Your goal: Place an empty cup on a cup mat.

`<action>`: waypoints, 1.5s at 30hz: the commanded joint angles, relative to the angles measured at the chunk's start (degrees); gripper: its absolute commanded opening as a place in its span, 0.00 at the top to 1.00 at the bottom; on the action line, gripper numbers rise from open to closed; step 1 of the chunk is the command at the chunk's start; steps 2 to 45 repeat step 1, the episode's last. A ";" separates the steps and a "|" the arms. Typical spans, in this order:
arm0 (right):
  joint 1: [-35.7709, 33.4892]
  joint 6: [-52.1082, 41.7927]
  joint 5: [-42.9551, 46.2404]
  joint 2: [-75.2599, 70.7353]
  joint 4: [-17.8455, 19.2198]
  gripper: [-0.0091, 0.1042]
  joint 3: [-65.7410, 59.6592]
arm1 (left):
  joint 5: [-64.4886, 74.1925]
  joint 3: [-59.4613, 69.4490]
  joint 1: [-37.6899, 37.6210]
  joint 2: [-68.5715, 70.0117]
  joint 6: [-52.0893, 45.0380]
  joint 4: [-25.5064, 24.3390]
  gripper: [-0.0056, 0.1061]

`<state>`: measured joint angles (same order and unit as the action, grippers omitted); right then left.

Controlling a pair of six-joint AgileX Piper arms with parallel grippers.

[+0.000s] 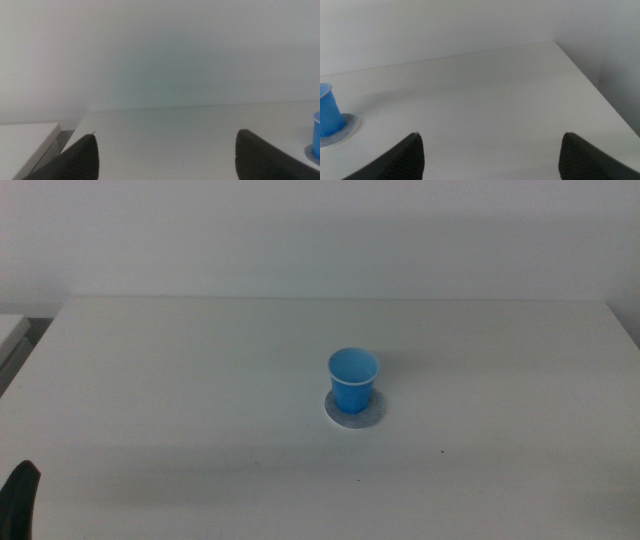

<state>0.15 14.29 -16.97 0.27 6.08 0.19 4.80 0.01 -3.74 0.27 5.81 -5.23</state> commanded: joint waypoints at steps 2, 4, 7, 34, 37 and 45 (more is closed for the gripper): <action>0.44 -0.61 0.45 -0.27 0.20 0.14 -0.19 | -0.71 -0.01 -0.19 -0.27 0.18 0.17 0.11; 0.44 -0.61 0.45 -0.27 0.20 0.14 -0.19 | -0.71 -0.01 -0.19 -0.27 0.18 0.17 0.11; 0.44 -0.61 0.45 -0.27 0.20 0.14 -0.19 | -0.71 -0.01 -0.19 -0.27 0.18 0.17 0.11; 0.44 -0.61 0.45 -0.27 0.20 0.14 -0.19 | -0.71 -0.01 -0.19 -0.27 0.18 0.17 0.11; 0.44 -0.61 0.45 -0.27 0.20 0.14 -0.19 | -0.71 -0.01 -0.19 -0.27 0.18 0.17 0.11; 0.44 -0.61 0.45 -0.27 0.20 0.14 -0.19 | -0.71 -0.01 -0.19 -0.27 0.18 0.17 0.11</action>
